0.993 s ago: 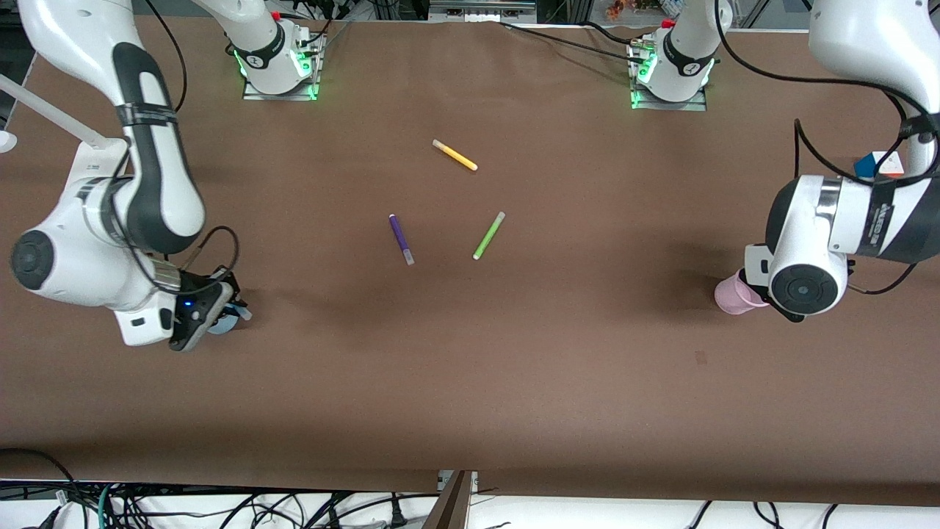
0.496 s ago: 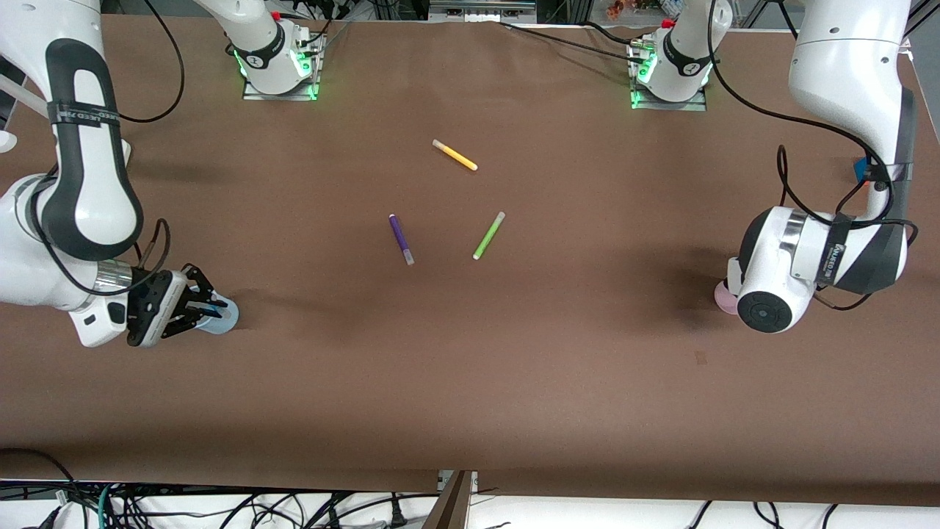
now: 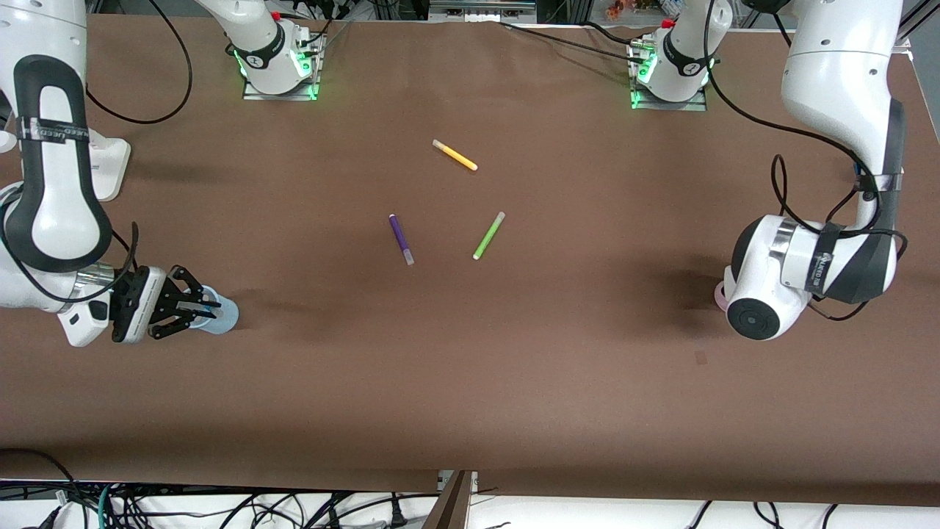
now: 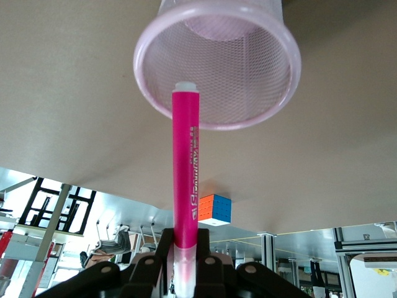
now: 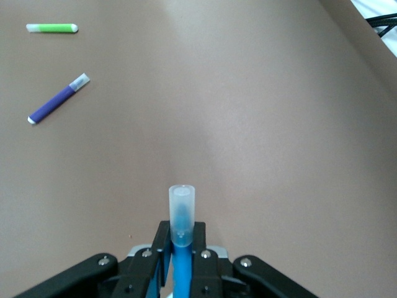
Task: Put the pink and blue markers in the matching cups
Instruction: 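Drop the pink marker into the pink cup while the right gripper drops blue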
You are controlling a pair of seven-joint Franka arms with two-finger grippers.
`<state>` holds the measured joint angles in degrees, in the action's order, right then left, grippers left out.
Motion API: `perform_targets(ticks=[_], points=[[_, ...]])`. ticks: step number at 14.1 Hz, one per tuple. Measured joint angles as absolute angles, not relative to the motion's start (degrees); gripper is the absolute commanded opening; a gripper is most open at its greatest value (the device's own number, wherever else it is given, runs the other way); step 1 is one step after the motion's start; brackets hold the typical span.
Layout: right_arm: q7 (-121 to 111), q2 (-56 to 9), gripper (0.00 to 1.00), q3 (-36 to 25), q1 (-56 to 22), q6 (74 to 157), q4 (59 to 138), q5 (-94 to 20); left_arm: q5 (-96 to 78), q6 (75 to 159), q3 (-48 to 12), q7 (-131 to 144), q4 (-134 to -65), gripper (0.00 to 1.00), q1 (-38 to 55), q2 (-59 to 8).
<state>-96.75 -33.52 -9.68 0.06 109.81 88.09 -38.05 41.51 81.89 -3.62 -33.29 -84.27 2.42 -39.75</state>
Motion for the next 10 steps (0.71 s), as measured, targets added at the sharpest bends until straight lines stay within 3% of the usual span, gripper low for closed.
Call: perform_targets(ticks=[1,2,3,9,10], points=[[-98.0,-33.8,0.0,-9.7,0.6,109.5,88.1,-38.2,41.5,81.9,-3.7,-33.2,-84.1,0.31,2.5,-40.1],[-99.0,-34.0,0.0,-9.7,1.1,109.1,88.1,-38.4,41.5,81.9,-3.7,-33.2,-84.1,0.85,2.5,-40.5],[-100.0,-34.1,0.0,-9.6,1.4,108.8,88.1,-38.9,41.5,81.9,-3.7,-33.3,-84.1,1.0,2.5,-40.6],[-107.9,-36.1,0.01,-9.5,3.4,107.8,88.1,-44.0,37.0,80.9,-4.5,-33.1,-78.1,1.0,2.8,-40.3],[-108.7,-36.5,0.32,-9.5,3.8,107.7,88.1,-44.2,34.3,80.2,-4.6,-33.0,-75.6,1.0,2.9,-39.8]])
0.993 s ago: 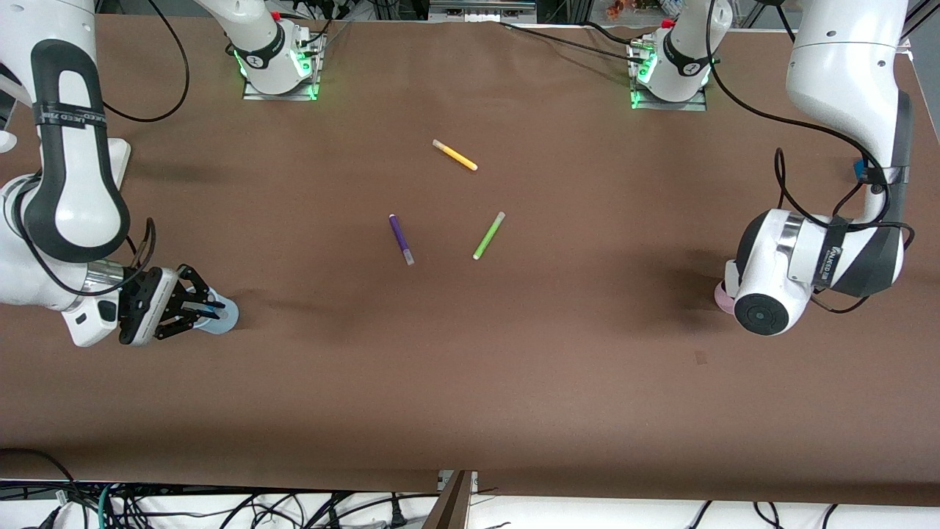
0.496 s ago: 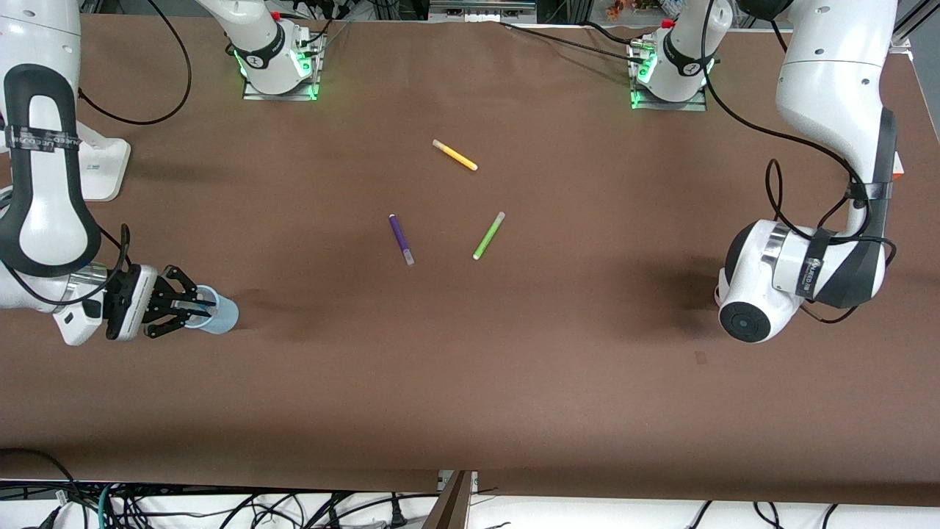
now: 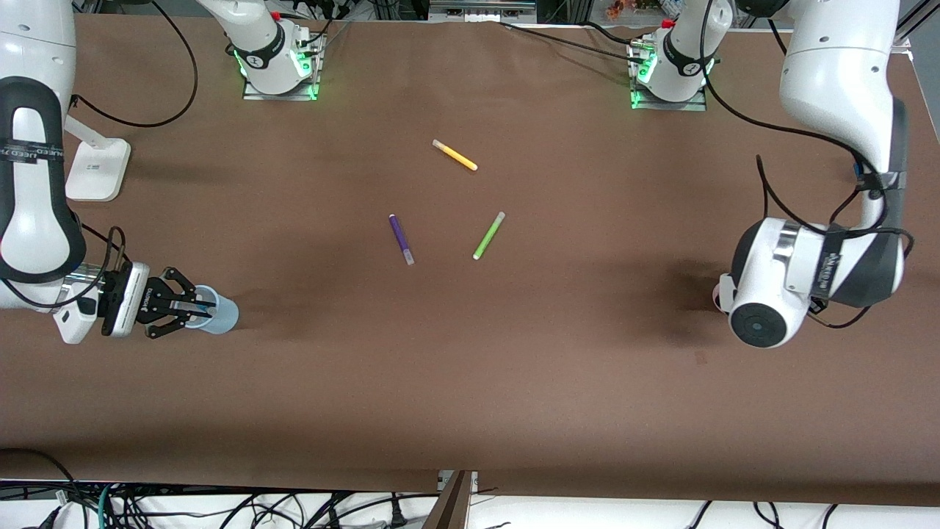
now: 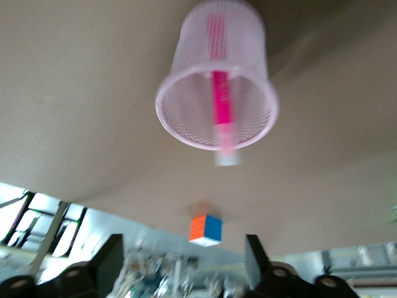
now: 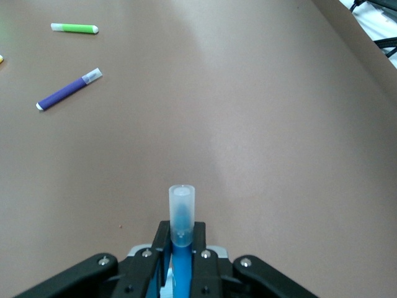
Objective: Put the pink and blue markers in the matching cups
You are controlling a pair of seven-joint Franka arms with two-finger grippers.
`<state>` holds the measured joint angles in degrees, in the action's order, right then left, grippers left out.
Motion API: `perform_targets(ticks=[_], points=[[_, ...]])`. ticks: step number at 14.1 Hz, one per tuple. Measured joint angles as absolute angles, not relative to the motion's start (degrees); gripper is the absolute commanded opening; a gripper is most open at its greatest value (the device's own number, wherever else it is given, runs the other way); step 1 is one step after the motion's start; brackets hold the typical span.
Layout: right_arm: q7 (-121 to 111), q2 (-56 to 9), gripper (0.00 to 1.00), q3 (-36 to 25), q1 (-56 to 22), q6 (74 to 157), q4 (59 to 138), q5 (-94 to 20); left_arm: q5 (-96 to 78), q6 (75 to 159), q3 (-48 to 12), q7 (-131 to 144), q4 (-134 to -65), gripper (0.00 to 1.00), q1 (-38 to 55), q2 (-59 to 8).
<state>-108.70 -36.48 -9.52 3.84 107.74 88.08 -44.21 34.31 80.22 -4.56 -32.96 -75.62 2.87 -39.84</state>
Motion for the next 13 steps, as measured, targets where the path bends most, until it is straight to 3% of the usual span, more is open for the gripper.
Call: perform_targets(ticks=[1,5,9,11,13], points=[[-109.0,-36.8,0.99,-9.5,4.2,107.7,88.1,-44.4,31.2,79.8,-4.6,-32.4,-73.3,1.0,2.9,-38.9],[-108.4,-36.9,1.0,-9.5,4.6,107.1,87.4,-46.3,15.5,79.6,-4.5,-23.7,-65.6,1.0,2.9,-33.9],[-97.0,-36.7,1.0,-9.5,4.7,101.3,82.3,-46.2,6.4,81.4,-4.5,-15.1,-60.4,1.0,2.3,-32.0],[-88.3,-36.3,1.0,-9.5,4.7,97.3,79.0,-44.0,4.9,83.7,-4.5,-12.4,-61.2,1.0,2.2,-28.8],[-79.3,-36.1,1.0,-9.5,4.7,92.3,75.9,-41.3,2.8,88.7,-4.5,-10.9,-67.2,1.0,2.0,-23.0]])
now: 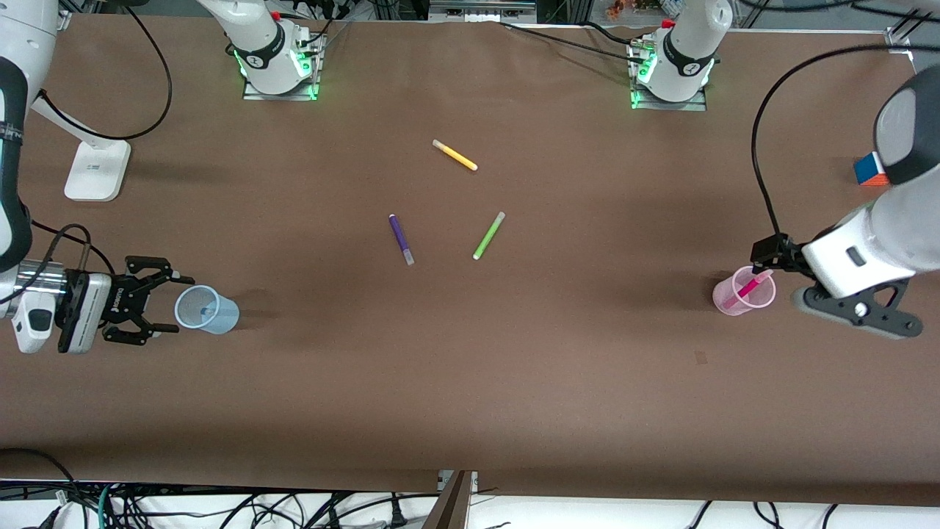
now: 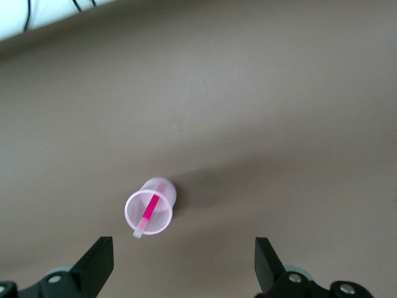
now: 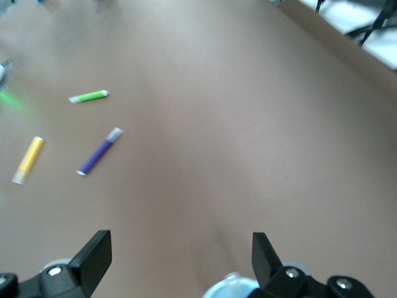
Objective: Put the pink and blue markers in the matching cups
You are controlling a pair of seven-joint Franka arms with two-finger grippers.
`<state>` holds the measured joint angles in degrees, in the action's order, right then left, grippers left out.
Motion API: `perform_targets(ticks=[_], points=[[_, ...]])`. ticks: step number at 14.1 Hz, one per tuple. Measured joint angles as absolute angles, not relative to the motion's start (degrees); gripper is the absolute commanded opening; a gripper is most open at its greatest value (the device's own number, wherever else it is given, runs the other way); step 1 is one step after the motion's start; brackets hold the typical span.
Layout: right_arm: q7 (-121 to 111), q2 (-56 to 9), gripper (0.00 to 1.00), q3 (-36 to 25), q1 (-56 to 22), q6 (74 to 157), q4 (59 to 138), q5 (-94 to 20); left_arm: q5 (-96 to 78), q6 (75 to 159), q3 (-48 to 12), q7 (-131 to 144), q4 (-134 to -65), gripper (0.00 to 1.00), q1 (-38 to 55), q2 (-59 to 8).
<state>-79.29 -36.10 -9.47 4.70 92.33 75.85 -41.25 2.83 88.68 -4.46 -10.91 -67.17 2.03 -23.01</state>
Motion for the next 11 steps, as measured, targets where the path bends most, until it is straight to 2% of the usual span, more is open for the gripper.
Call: perform_targets(ticks=[3,6,8,11], points=[[-67.6,-35.5,1.0,-9.5,4.7,87.3,72.6,-36.5,1.5,97.1,-4.4,-9.9,-82.0,1.0,1.2,-12.7],[-55.0,-34.2,1.0,-9.1,4.3,84.2,69.2,-30.4,1.3,101.6,-4.4,-9.5,-94.5,1.0,0.8,-4.1],[-46.0,-32.1,1.0,-8.2,3.5,83.6,68.4,-23.5,1.3,102.2,-4.4,-9.5,-97.9,1.0,0.6,-1.4],[-32.1,-26.6,1.0,-6.7,1.8,82.9,70.9,-14.8,1.2,102.2,-4.4,-9.5,-98.5,1.0,0.6,-0.8]])
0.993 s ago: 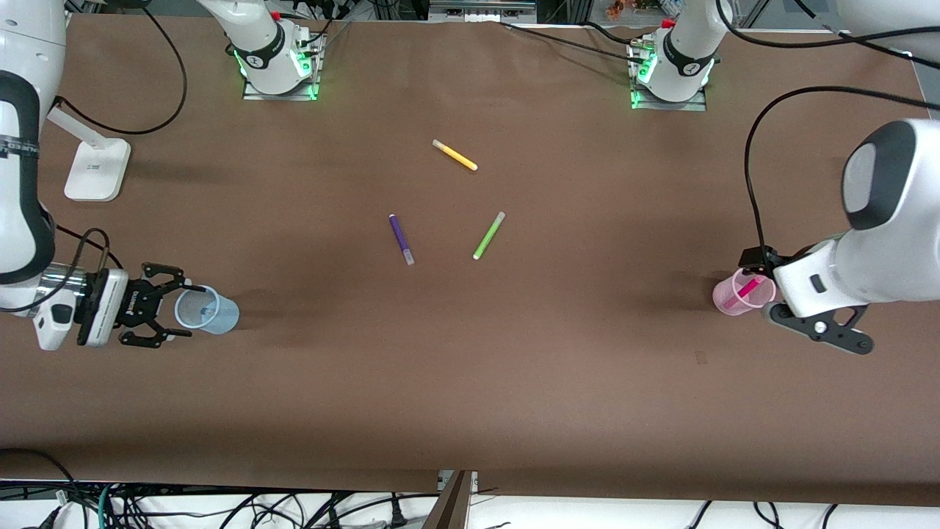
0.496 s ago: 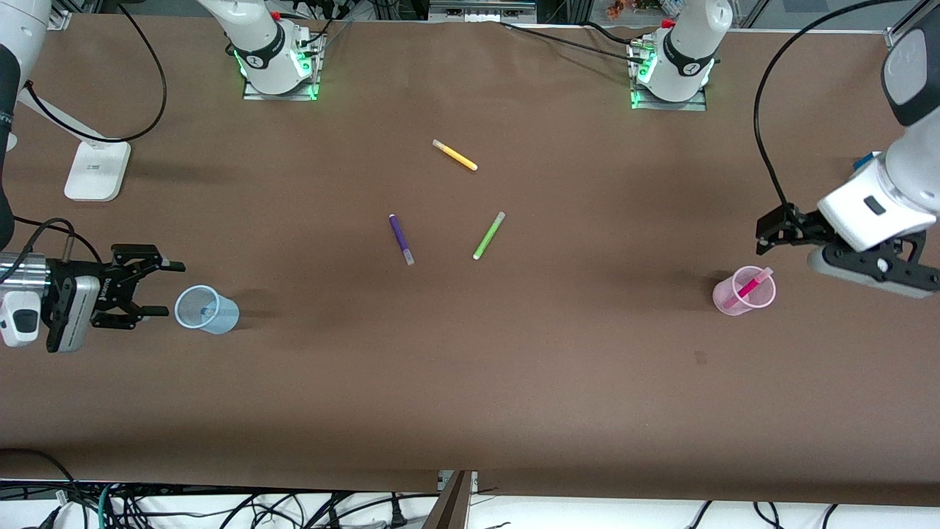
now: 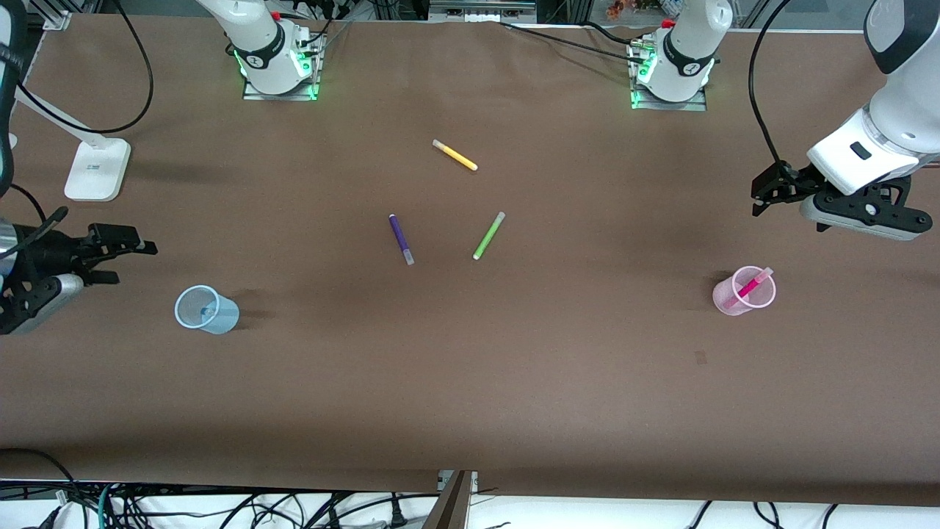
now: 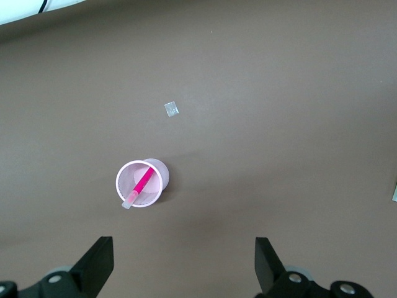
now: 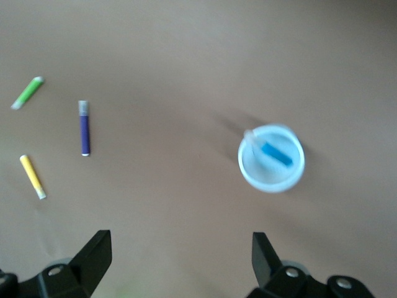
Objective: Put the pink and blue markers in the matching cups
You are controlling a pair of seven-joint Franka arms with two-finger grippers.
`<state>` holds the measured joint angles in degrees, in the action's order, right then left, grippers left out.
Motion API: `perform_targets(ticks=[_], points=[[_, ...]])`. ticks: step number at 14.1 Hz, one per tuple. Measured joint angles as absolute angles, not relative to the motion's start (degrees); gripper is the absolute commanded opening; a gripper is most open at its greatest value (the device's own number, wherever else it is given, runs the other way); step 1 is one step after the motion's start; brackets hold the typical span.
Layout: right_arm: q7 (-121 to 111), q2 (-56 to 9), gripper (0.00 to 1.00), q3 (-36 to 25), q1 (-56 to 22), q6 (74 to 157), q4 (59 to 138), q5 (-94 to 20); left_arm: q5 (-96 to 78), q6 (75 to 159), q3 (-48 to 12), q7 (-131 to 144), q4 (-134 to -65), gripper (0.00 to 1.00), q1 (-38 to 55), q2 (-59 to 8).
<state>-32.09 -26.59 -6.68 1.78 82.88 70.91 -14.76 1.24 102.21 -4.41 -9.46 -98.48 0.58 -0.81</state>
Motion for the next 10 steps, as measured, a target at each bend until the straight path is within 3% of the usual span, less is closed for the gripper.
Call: perform_targets(ticks=[5,10], points=[[-11.0,-12.7,1.0,-1.6,1.3,82.5,83.6,-4.1,-5.3,102.1,-3.7,-9.5,-98.5,1.0,-0.6,-0.8],[-9.0,-0.3,1.0,-1.3,1.3,82.5,93.4,0.7,-4.0,99.0,-3.9,-9.9,-97.6,1.0,-0.8,-0.8]])
